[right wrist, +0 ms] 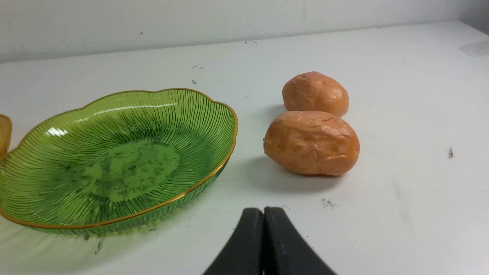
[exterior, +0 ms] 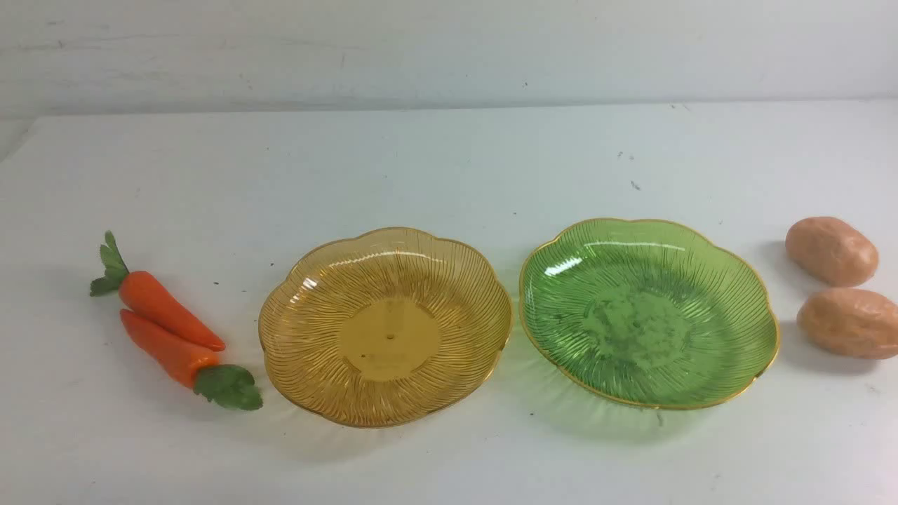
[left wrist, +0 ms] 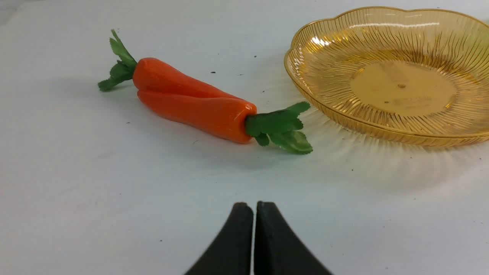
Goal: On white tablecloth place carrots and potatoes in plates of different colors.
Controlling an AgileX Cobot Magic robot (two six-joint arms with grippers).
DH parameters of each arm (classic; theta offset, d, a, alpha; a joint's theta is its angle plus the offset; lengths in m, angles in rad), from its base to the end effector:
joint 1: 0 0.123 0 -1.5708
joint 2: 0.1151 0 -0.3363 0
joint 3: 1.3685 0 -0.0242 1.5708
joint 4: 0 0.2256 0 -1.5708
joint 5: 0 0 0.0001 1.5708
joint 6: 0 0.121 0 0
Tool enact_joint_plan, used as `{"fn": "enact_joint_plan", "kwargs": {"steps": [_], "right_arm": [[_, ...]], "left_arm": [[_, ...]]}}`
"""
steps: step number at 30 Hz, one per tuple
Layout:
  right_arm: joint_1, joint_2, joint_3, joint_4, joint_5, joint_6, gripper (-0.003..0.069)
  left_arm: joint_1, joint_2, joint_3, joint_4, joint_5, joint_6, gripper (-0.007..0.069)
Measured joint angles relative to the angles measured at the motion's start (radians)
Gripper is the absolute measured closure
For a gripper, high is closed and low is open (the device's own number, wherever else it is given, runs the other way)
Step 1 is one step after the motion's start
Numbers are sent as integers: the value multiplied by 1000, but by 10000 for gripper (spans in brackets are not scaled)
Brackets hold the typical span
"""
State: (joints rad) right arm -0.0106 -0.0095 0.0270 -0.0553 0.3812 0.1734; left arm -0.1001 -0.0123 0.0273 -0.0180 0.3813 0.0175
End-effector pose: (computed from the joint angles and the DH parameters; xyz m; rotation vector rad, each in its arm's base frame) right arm 0.0041 -0.0025 0.1612 0.1388 1.8770 0.0571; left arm 0.0039 -0.0012 0.1610 0.0994 1.8779 -0.0745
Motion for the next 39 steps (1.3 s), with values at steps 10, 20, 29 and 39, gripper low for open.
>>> {"fn": "enact_joint_plan", "kwargs": {"steps": [10,20,29,39], "right_arm": [[0,0,0,0,0,0,674],[0,0,0,0,0,0,674],[0,0,0,0,0,0,674],[0,0,0,61,-3,32,674]], "left_arm": [[0,0,0,0,0,0,627],[0,0,0,0,0,0,627],[0,0,0,0,0,0,627],[0,0,0,-73,0,-77,627]]}}
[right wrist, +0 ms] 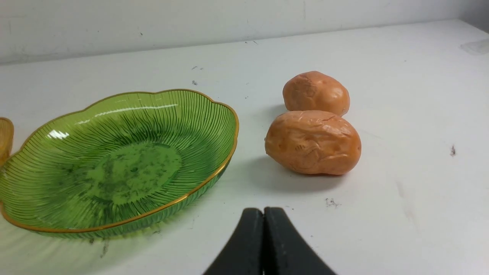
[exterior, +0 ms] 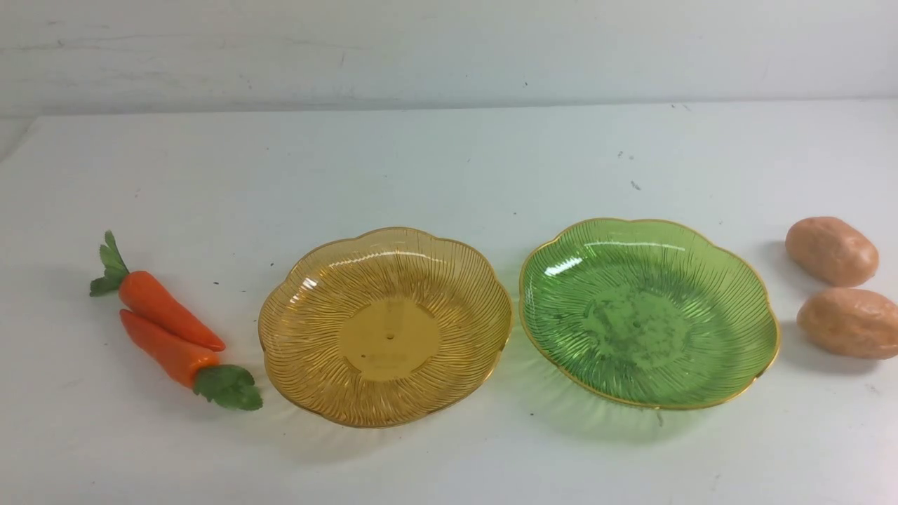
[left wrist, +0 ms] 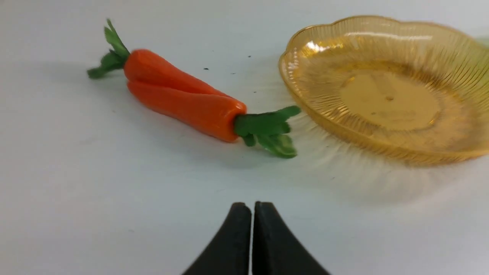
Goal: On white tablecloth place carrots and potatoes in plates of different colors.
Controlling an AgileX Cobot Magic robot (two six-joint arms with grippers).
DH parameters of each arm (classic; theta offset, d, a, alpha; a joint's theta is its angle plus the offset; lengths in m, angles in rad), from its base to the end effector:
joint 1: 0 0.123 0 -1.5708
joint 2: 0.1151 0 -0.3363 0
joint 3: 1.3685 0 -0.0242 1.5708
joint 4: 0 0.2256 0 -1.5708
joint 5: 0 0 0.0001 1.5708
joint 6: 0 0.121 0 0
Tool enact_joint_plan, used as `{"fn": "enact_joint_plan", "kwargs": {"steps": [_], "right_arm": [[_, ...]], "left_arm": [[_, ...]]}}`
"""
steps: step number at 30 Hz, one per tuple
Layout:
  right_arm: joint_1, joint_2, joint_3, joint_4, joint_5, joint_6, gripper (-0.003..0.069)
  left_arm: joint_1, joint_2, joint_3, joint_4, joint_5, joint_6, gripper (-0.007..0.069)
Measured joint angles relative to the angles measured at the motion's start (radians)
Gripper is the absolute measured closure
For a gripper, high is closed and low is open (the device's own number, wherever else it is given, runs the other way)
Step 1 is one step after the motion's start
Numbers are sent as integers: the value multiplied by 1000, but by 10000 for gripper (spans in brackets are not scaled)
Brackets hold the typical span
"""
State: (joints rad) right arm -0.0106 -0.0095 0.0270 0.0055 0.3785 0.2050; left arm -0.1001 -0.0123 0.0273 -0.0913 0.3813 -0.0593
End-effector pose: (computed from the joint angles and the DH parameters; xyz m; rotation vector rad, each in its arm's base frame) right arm 0.0042 0.0002 0.1614 0.2059 1.8706 0.1388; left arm 0.0035 -0.0045 0.1612 -0.0180 1.8830 -0.1995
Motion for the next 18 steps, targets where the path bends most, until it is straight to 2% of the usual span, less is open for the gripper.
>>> {"fn": "enact_joint_plan", "kwargs": {"steps": [5,6,7,9,12,14,15,18], "right_arm": [[0,0,0,246,-24,126,674],[0,0,0,313,-29,165,674],[0,0,0,475,-39,220,674],[0,0,0,582,-52,244,674],[0,0,0,626,-55,252,674],[5,0,-27,738,-58,236,674],[14,0,-92,784,-47,166,674],[35,5,-304,807,-66,-117,674]], "left_arm": [[0,0,0,-387,9,-276,627],[0,0,0,-455,11,-319,627],[0,0,0,-644,14,-427,627],[0,0,0,-764,5,-471,627],[0,0,0,-803,-22,-441,627],[0,0,-3,-825,-20,-366,627],[0,0,-15,-830,-6,-332,627],[0,22,-142,-827,47,-200,627]]}}
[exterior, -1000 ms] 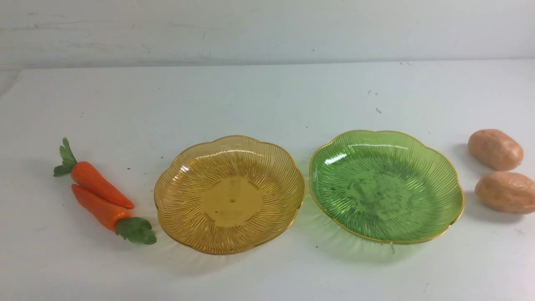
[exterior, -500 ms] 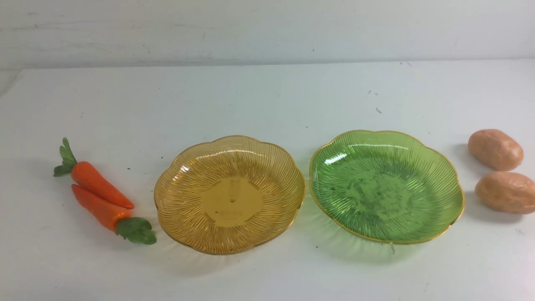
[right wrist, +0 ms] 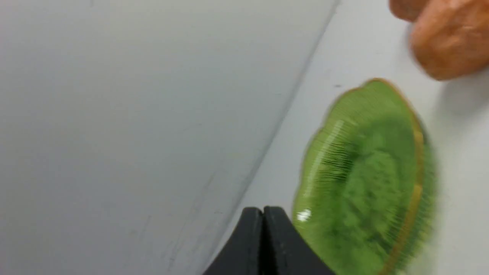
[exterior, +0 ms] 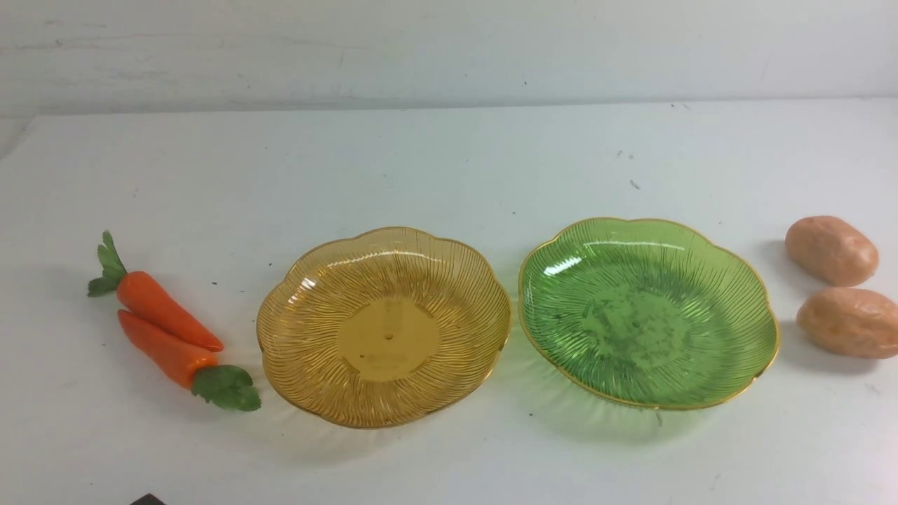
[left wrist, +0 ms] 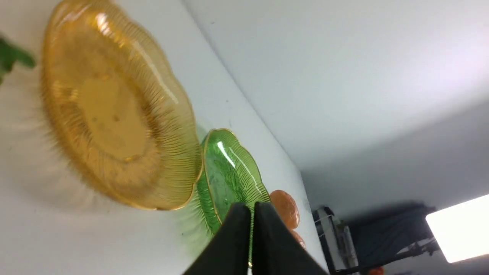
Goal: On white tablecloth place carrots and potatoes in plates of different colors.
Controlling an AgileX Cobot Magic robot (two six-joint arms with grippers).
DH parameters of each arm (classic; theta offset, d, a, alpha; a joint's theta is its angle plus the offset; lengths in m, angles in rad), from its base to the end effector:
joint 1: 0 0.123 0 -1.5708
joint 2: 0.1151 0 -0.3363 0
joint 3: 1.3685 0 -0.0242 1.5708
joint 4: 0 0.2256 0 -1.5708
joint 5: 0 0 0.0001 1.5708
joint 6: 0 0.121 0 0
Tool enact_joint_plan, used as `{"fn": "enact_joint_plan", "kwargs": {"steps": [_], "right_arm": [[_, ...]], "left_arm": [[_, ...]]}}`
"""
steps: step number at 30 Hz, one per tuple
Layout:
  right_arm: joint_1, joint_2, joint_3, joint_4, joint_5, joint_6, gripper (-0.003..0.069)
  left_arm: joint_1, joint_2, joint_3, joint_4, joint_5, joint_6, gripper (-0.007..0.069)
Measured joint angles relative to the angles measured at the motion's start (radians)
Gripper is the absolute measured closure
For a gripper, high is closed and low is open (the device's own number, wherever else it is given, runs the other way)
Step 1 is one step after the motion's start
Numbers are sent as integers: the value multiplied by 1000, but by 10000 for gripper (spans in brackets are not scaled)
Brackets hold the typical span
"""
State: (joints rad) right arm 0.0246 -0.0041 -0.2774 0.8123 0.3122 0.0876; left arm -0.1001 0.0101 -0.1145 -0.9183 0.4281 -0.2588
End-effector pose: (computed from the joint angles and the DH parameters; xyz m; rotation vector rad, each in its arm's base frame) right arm -0.0166 0.0266 0.2817 0.4318 1.4225 0.8951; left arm -0.0069 -0.0395 0.2227 -0.6309 1.6769 -1.1898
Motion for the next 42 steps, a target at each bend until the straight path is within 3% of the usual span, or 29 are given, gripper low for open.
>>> {"fn": "enact_joint_plan", "kwargs": {"steps": [1,3,8,12,15,19,25,32,35,42], "right_arm": [[3,19,-87,0,18,-133,674],[4,98,-242,-5,129,-287,674],[7,285,-348,-95,451,-343,674],[7,446,-357,-235,711,-319,674],[9,525,-357,-322,807,-301,674],[9,610,-357,-434,858,-283,674],[9,670,-356,-527,862,-260,674],[9,674,-356,-531,878,-257,674],[9,674,-356,-528,881,-256,674],[9,674,-356,-501,887,-256,674]], "left_arm": [[0,40,-63,21,19,39,627],[0,173,-182,96,116,82,627],[0,518,-418,385,447,104,627],[0,722,-520,572,563,92,627],[0,850,-574,678,574,74,614],[0,1014,-628,718,564,59,546],[0,1214,-692,790,432,6,358],[0,1365,-779,948,329,-234,155],[0,1428,-785,1041,233,-439,92],[0,1623,-785,1223,129,-749,61]]}}
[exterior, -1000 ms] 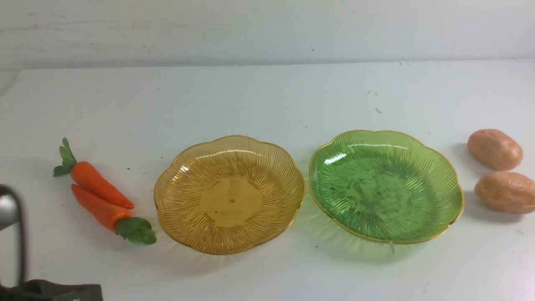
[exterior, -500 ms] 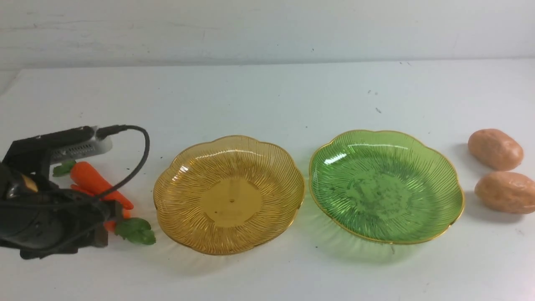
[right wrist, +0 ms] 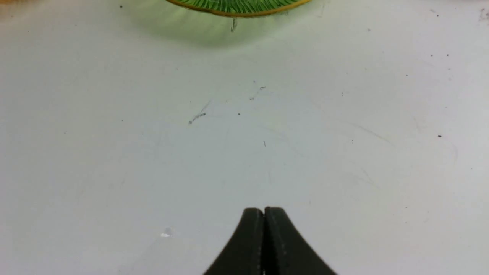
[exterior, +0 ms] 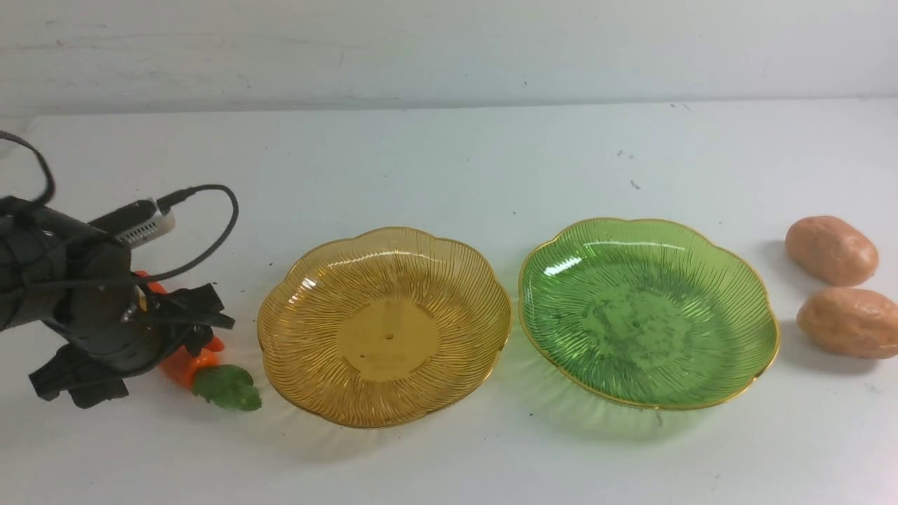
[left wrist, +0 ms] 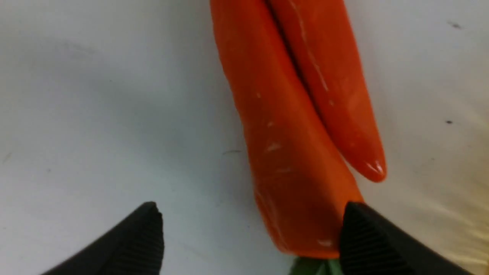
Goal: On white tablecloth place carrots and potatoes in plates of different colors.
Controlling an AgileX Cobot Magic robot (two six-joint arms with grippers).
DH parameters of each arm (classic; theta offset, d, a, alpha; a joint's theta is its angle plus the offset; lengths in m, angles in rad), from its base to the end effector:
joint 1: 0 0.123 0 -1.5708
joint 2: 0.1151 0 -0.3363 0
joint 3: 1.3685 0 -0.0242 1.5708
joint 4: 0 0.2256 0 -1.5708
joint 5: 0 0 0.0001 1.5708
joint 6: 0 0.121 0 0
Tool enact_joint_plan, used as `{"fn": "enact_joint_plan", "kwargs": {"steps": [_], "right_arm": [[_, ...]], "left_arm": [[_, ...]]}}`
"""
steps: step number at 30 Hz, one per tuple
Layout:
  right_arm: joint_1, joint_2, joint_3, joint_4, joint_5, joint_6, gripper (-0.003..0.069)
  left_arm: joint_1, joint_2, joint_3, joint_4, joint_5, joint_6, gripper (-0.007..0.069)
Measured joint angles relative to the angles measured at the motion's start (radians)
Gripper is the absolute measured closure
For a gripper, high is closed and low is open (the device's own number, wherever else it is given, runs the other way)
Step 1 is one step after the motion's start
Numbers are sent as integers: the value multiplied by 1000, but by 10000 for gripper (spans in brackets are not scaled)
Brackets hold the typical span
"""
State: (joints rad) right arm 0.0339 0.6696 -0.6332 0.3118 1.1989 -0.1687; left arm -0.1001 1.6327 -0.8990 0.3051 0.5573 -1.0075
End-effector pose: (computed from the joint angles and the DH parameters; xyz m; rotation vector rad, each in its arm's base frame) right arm 0.0342 0.0358 0.2913 -0.2022 2.6688 0.3849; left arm 0.2994 -0.0107 0.2268 -0.9053 2.5690 -0.0212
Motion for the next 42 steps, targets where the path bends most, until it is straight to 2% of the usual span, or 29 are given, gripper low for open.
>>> {"fn": "enact_joint_plan", "kwargs": {"steps": [5,9,11,14,17,19,23,26,28,30,33,37,42], "right_arm": [[0,0,0,9,0,-9,674],[0,0,0,9,0,-12,674],[0,0,0,9,0,-12,674],[0,0,0,9,0,-12,674],[0,0,0,9,0,-15,674],[0,0,0,9,0,-16,674],[0,0,0,9,-4,-16,674],[0,0,0,9,-10,-16,674],[0,0,0,9,-21,-16,674],[0,0,0,9,-31,-16,674],[0,0,0,11,-34,-16,674],[0,0,0,12,-34,-16,674],[0,0,0,12,-34,-16,674]], "left_arm": [[0,100,-2,62,-49,-55,62],[0,147,-2,71,-75,-57,66],[0,147,-5,71,-41,-35,109],[0,134,-9,71,48,47,276],[0,90,-9,71,185,146,508],[0,21,-9,71,271,237,589],[0,-126,-9,9,337,374,618],[-13,-251,-25,-188,367,570,618],[-57,-277,-70,-373,377,719,618],[-121,-252,-125,-497,376,825,618],[-187,-196,-204,-560,338,872,618],[-244,-93,-282,-572,246,888,618],[-260,1,-298,-578,184,890,618]]}}
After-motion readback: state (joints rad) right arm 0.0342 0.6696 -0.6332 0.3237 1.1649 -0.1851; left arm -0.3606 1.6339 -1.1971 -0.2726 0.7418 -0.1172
